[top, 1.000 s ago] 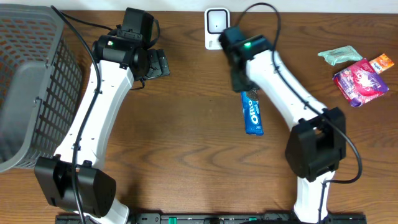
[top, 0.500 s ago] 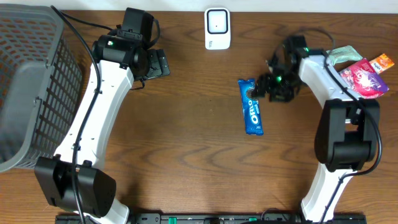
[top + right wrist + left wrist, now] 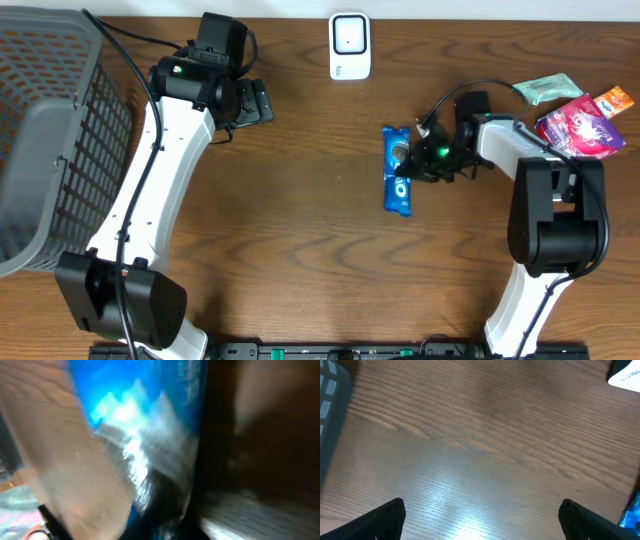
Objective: Scan the item barcode
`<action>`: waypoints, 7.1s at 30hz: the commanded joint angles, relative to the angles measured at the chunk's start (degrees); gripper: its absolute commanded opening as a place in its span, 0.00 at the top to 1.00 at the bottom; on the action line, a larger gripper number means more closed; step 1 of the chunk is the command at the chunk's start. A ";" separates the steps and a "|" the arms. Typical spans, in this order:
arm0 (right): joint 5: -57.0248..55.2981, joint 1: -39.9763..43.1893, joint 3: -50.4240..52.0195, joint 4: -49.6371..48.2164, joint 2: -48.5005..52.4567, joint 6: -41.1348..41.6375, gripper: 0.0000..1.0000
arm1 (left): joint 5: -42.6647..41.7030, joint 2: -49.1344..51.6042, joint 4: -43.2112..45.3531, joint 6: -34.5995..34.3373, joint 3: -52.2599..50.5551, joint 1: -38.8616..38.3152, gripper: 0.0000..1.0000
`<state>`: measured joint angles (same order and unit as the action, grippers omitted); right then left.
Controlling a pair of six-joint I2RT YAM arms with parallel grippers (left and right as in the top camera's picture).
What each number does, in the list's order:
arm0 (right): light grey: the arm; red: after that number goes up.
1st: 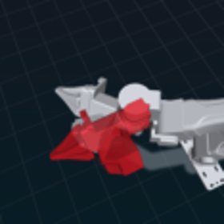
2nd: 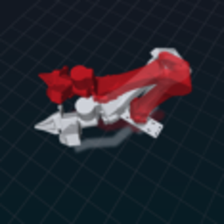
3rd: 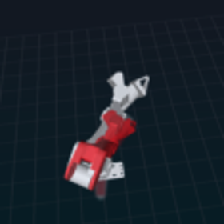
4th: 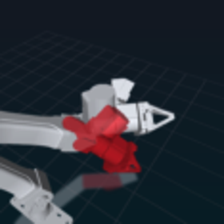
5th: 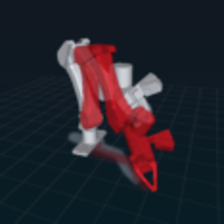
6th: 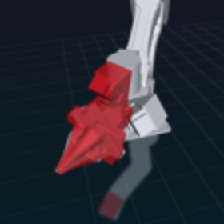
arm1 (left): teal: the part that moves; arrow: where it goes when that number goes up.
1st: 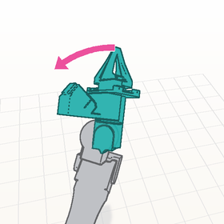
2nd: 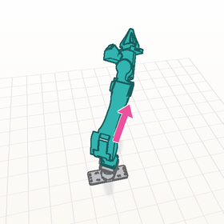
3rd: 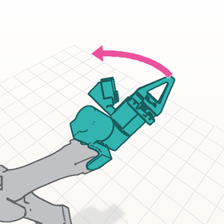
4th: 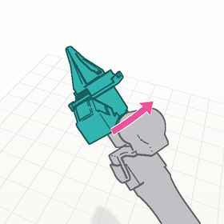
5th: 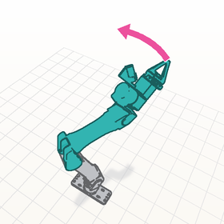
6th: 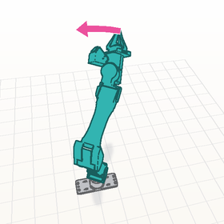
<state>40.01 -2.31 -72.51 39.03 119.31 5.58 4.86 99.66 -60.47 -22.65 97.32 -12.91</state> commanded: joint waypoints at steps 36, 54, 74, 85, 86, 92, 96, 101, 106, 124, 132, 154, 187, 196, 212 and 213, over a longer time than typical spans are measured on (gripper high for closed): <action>-2.40 -13.29 -30.14 -36.68 11.26 24.76 0.99 | 0.52 0.31 -0.33 0.11 0.31 0.07 0.02; -9.75 -5.64 -52.43 -3.41 13.25 8.61 0.99 | 0.52 0.31 -0.33 0.11 0.31 0.07 0.02; -44.24 19.15 -58.66 35.50 13.27 1.01 0.01 | 0.52 0.31 -0.33 0.11 0.31 0.07 0.02; -43.80 19.78 -58.75 40.65 8.33 8.74 0.01 | 0.52 0.31 -0.33 0.11 0.31 0.07 0.02; -43.10 19.78 -58.75 41.22 6.86 9.11 0.01 | 0.52 0.31 -0.33 0.11 0.31 0.07 0.02; -37.97 19.06 -58.73 44.37 -4.63 8.57 0.01 | 0.52 0.31 -0.33 0.11 0.31 0.07 0.02; -37.88 18.29 -58.73 48.87 -11.87 8.55 0.01 | 0.52 0.31 -0.33 0.11 0.31 0.07 0.02; -36.44 14.95 -58.23 57.37 -19.08 7.80 0.01 | 0.52 0.31 -0.33 0.11 0.31 0.07 0.02; -36.52 7.91 -49.13 57.22 -28.83 5.03 0.01 | 0.52 0.31 -0.33 0.11 0.31 0.07 0.02; -36.92 -1.70 -10.71 44.78 -79.41 4.63 0.01 | 0.52 0.31 -0.33 0.11 0.31 0.07 0.02; -36.44 -1.70 -10.62 51.15 -89.83 4.63 0.01 | 0.52 0.31 -0.33 0.11 0.31 0.07 0.02; -36.63 -1.70 -7.67 51.08 -91.91 4.61 0.01 | 0.52 0.31 -0.33 0.11 0.31 0.07 0.02; -30.88 4.39 58.53 -22.03 -118.99 -7.63 0.01 | 0.52 0.31 -0.35 0.11 0.31 0.07 0.02; -29.97 6.47 67.43 -35.26 -118.99 -7.61 0.01 | 0.52 0.31 -0.33 0.11 0.31 0.07 0.02; -32.44 7.72 72.22 -35.15 -119.01 -6.95 0.01 | 0.52 0.31 -0.35 0.11 0.31 0.07 0.02; -32.44 7.69 72.19 -35.17 -119.01 -6.95 0.01 | 0.52 0.31 -0.33 0.11 0.31 0.07 0.02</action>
<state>8.62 4.99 -0.47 3.57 0.73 -1.32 4.86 99.66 -60.49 -22.65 97.32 -12.91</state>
